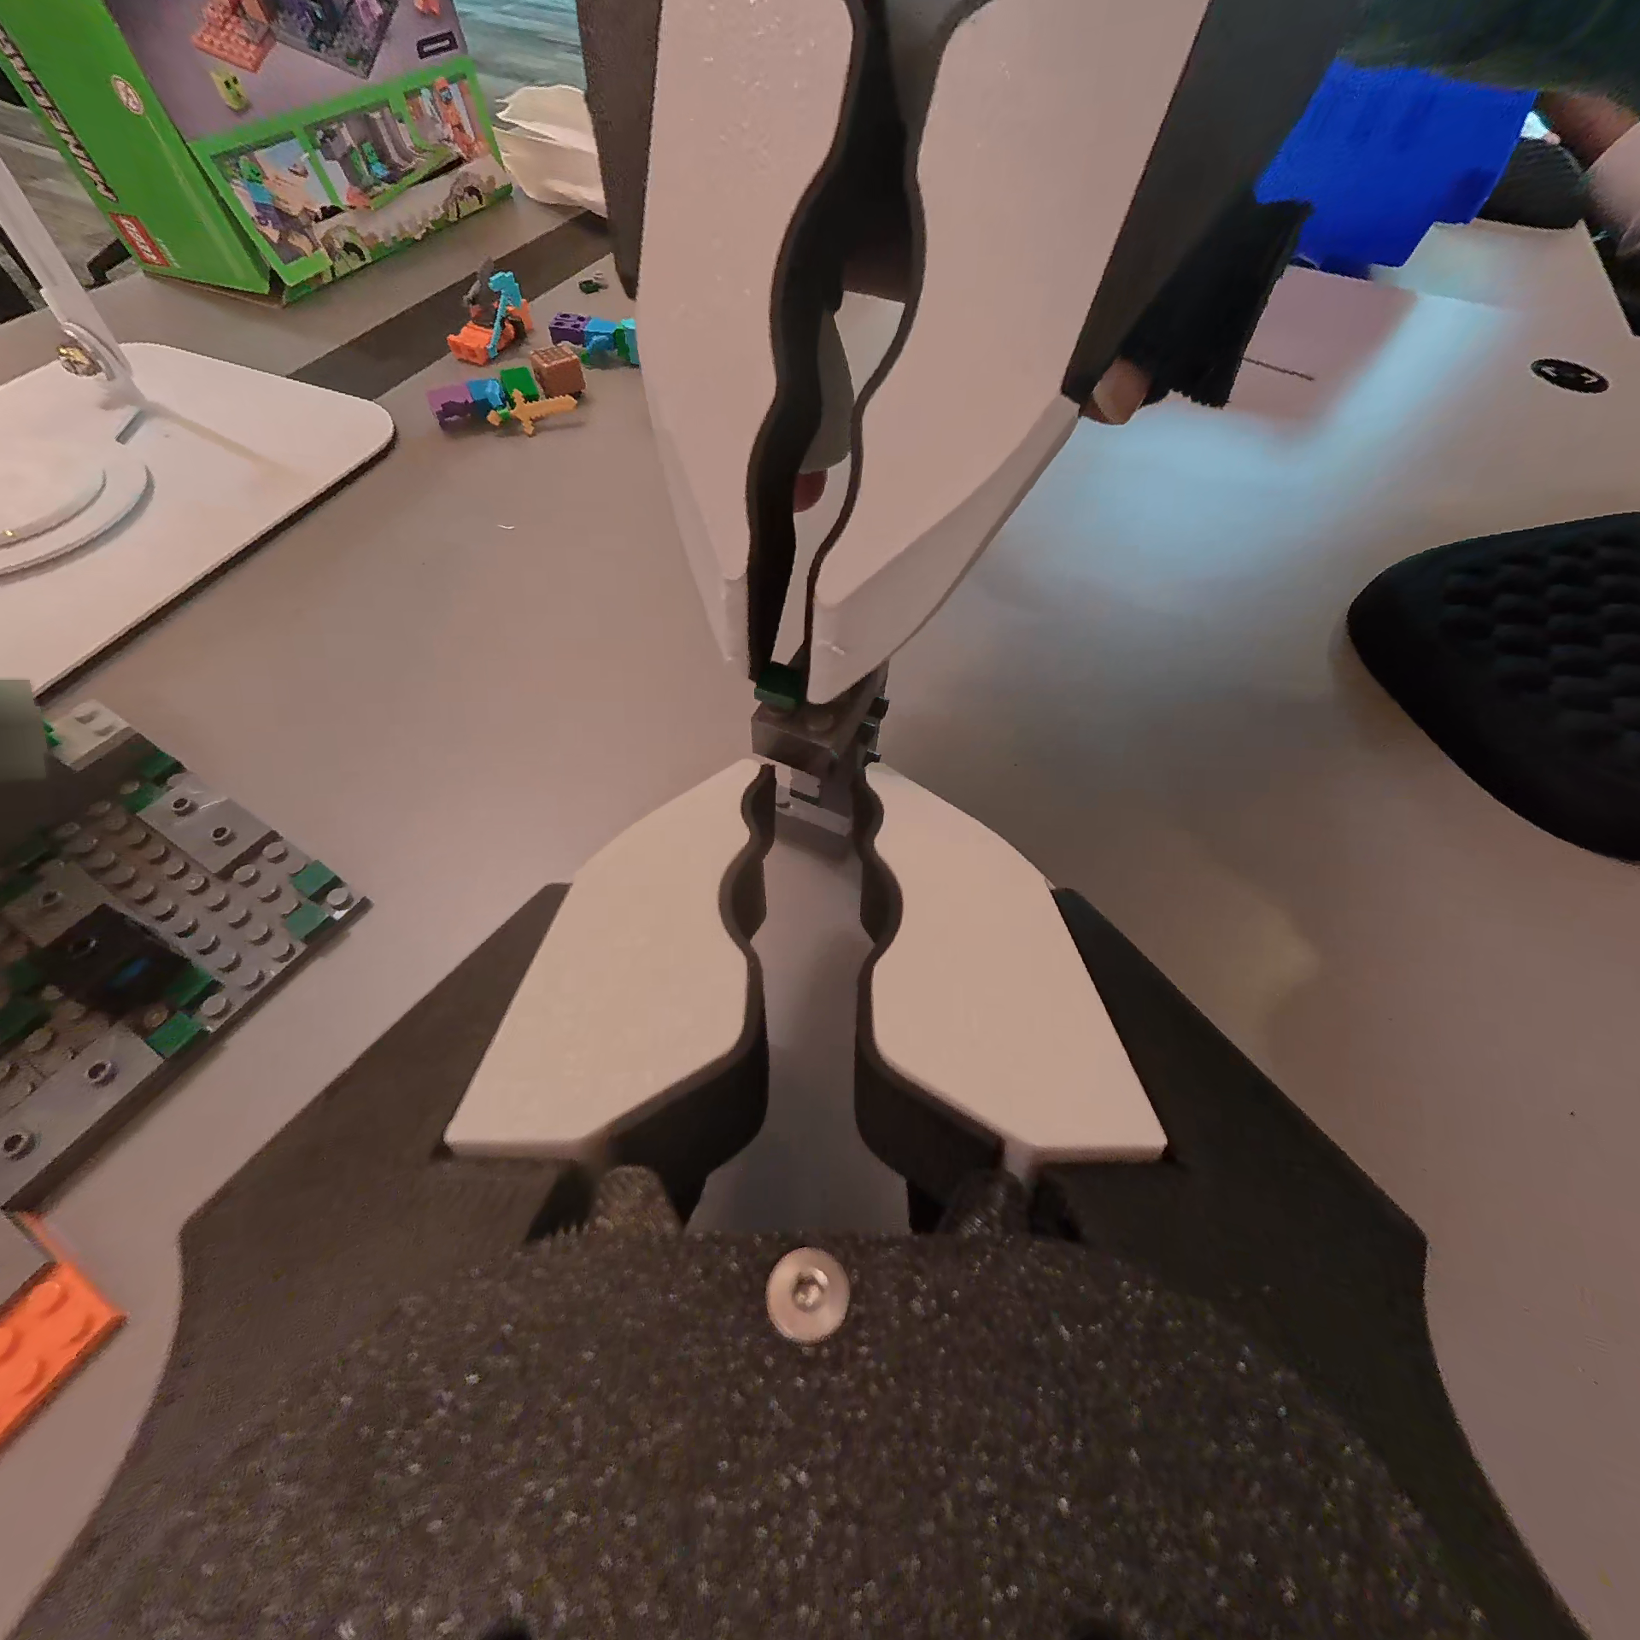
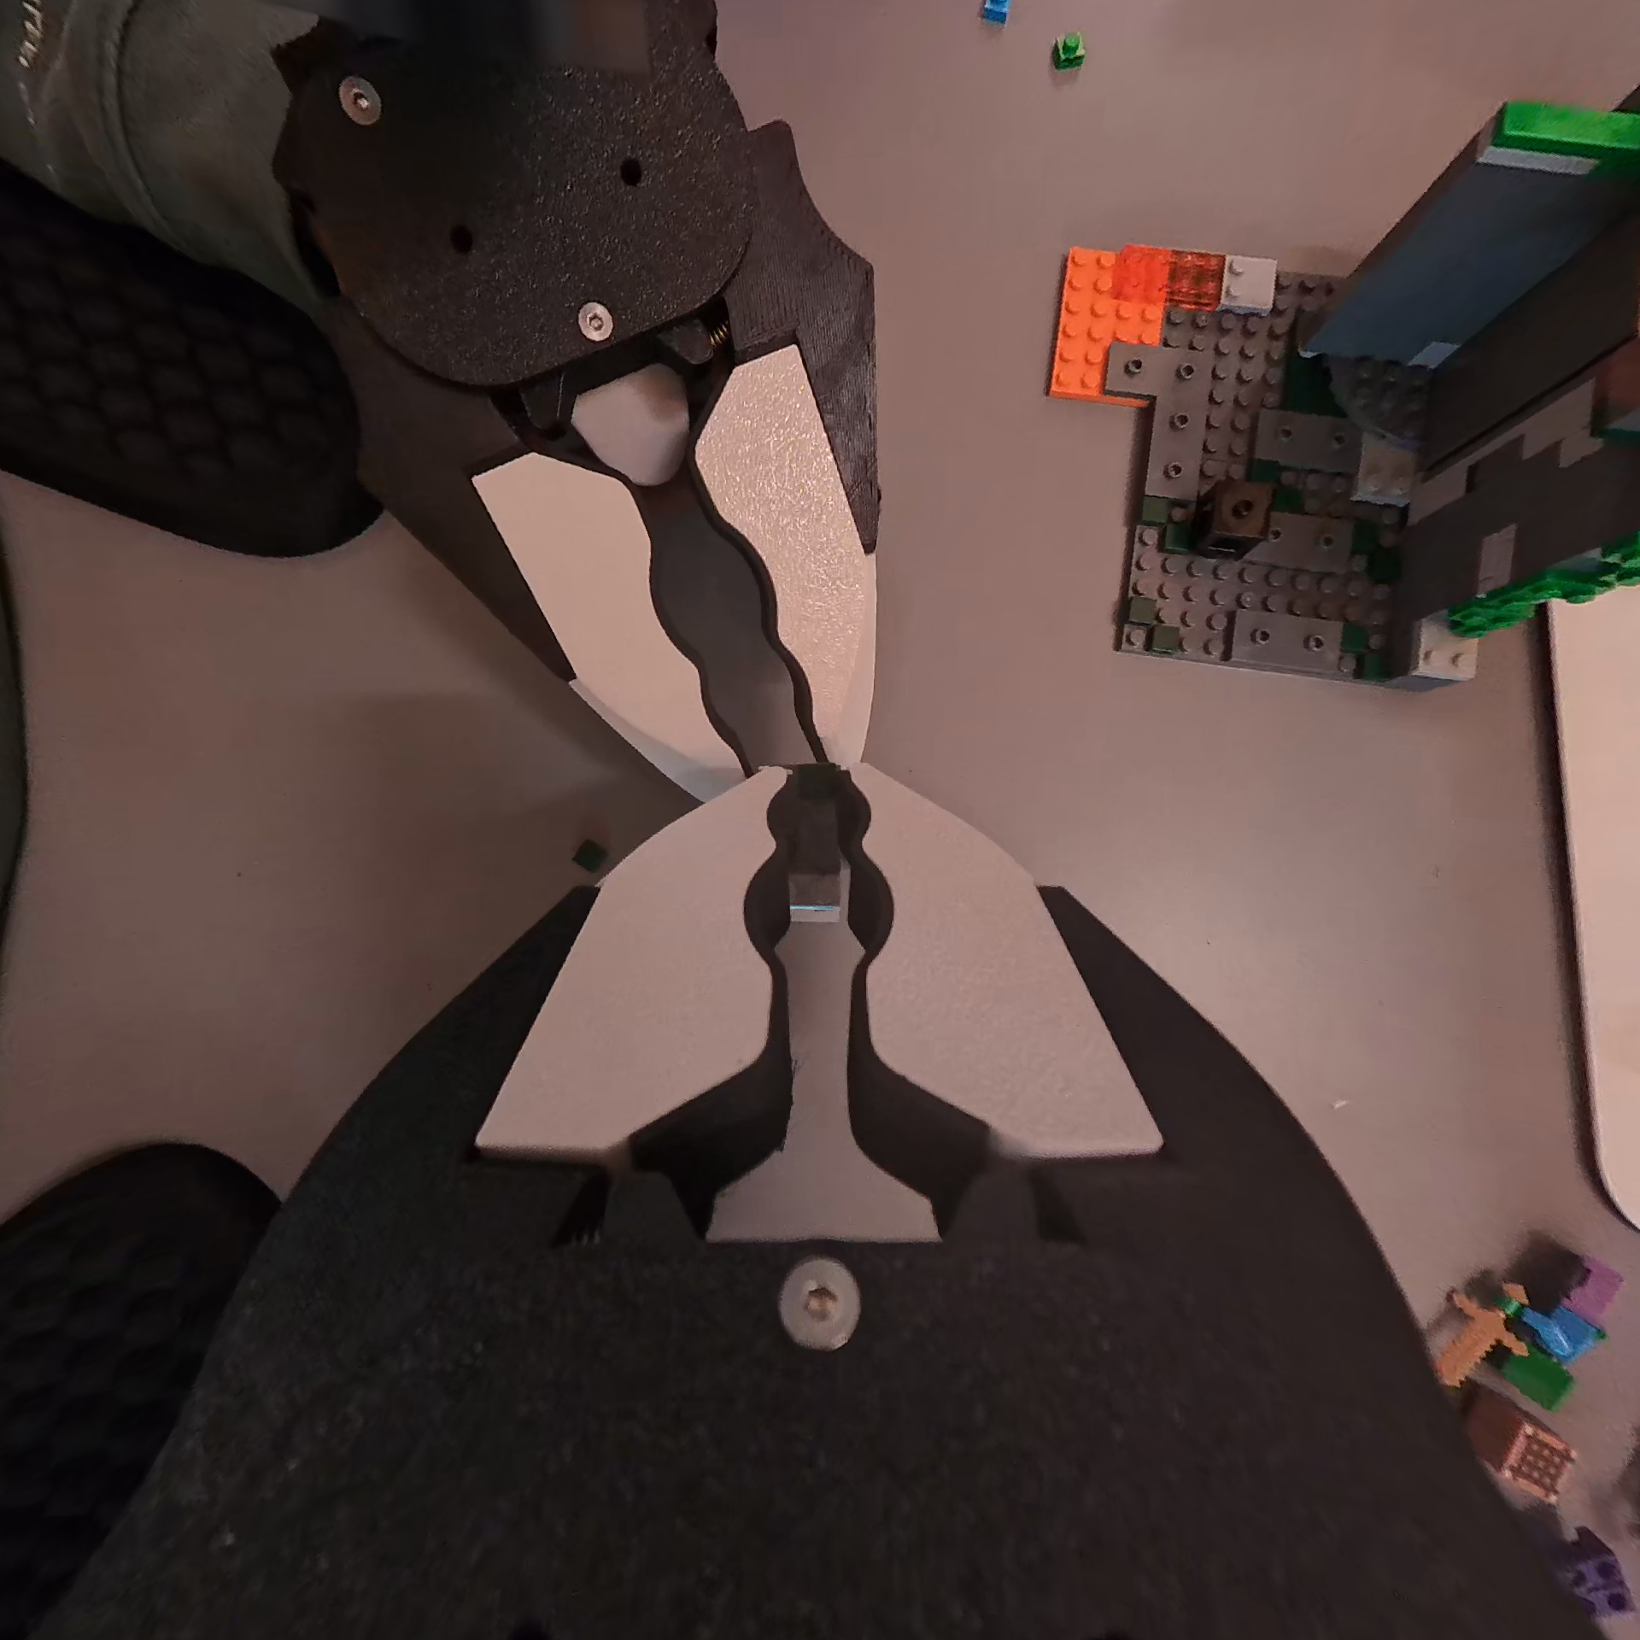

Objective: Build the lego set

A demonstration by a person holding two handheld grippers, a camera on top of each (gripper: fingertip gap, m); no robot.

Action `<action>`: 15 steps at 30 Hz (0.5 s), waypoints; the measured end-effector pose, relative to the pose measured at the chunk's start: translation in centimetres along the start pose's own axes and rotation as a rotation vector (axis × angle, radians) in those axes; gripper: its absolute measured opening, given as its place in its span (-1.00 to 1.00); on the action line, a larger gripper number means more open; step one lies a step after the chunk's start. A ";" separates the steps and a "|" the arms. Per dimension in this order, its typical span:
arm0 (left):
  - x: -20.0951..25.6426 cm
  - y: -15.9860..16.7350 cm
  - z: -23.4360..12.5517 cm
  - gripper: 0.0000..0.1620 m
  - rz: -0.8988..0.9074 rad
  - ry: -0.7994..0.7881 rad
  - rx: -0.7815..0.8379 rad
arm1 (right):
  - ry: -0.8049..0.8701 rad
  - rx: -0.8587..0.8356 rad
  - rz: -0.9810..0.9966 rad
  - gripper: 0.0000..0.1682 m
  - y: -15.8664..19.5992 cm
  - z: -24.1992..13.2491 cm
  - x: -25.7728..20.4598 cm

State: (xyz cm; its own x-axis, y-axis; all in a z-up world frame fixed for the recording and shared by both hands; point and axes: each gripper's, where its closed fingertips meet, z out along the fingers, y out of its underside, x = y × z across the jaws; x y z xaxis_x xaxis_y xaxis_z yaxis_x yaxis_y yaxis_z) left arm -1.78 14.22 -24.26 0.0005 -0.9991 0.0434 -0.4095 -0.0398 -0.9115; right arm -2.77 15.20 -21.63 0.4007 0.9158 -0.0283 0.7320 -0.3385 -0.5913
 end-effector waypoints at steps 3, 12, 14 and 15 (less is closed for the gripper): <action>0.0 0.0 0.0 -0.80 0.004 -0.003 -0.003 | 0.002 -0.003 0.002 -0.91 0.0 0.0 0.0; 0.1 0.0 0.0 -0.80 0.005 -0.003 -0.003 | 0.002 0.009 0.019 -0.90 0.1 0.2 0.0; 0.1 0.0 0.0 -0.80 0.005 -0.003 -0.003 | 0.003 0.013 0.024 -0.90 0.1 0.2 0.0; 0.1 0.0 0.0 -0.80 0.006 -0.003 -0.003 | 0.005 0.013 0.024 -0.90 0.1 0.2 0.0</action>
State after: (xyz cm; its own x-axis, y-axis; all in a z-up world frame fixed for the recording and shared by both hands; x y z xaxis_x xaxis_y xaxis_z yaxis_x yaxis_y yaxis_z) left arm -1.75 14.15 -24.29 0.0007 -0.9993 0.0370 -0.4118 -0.0340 -0.9106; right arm -2.79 15.25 -21.90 0.4209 0.9063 -0.0392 0.7148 -0.3580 -0.6007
